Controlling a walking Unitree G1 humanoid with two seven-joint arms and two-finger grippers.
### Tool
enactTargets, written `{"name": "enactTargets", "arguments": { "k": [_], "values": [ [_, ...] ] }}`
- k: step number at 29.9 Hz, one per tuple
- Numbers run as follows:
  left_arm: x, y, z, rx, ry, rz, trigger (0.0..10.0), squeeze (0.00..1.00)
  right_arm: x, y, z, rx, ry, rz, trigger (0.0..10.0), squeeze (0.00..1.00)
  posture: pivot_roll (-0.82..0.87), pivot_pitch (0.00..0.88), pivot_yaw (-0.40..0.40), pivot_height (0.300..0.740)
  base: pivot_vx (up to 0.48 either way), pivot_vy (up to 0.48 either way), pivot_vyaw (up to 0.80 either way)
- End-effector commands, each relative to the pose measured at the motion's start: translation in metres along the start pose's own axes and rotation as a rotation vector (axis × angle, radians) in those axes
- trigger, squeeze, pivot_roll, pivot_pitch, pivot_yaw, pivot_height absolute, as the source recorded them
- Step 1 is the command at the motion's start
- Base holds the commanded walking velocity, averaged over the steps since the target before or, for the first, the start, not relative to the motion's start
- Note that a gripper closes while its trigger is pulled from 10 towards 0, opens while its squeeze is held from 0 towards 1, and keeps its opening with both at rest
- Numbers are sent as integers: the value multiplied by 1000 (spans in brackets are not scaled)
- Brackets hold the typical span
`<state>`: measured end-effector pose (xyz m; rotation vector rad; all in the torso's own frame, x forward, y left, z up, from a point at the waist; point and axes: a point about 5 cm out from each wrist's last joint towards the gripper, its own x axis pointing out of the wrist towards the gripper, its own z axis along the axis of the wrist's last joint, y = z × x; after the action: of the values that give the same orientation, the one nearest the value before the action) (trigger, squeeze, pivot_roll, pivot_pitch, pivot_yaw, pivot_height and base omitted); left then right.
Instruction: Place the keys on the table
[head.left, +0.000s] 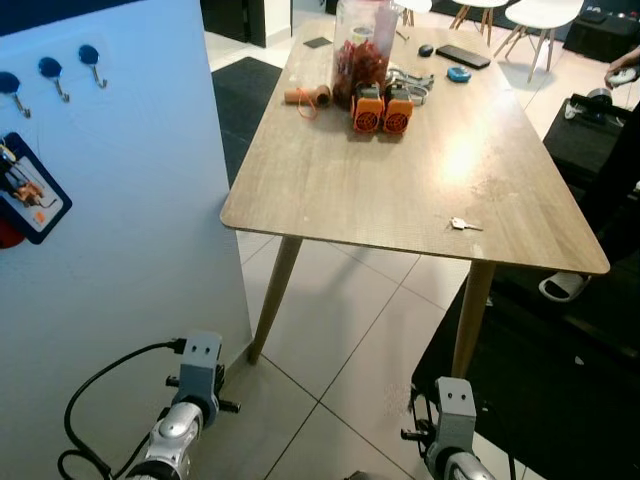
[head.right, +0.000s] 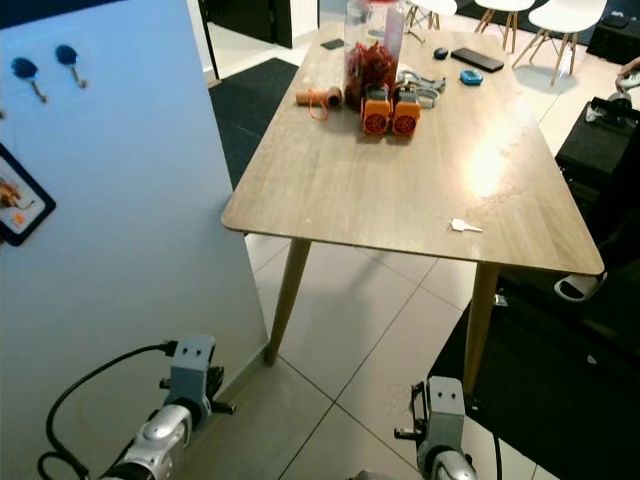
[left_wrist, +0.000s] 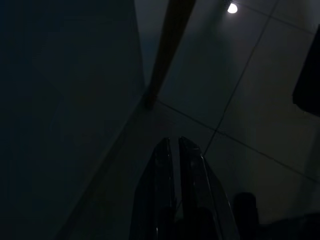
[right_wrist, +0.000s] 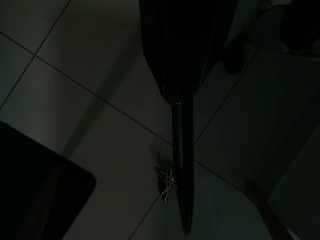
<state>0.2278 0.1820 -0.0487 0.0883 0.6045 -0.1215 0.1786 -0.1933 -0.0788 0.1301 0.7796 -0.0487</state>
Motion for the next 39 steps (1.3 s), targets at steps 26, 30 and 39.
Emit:
{"name": "enactTargets", "arguments": {
  "k": [26,30,39],
  "values": [
    [0,-10,-2,33,4,-62,10000,0,-4,-7,-8,-3,18,-23,10000,0,57,40,-19,740,0,-45,0],
    [0,-10,-4,29,19,-52,10000,0,-5,-8,-8,-4,18,-24,10000,0,57,48,-22,740,0,0,0],
    [-1,-11,-7,2,25,-65,10000,0,-4,-5,-8,-14,20,-16,10000,0,54,53,-26,740,0,0,0]
  ]
}}
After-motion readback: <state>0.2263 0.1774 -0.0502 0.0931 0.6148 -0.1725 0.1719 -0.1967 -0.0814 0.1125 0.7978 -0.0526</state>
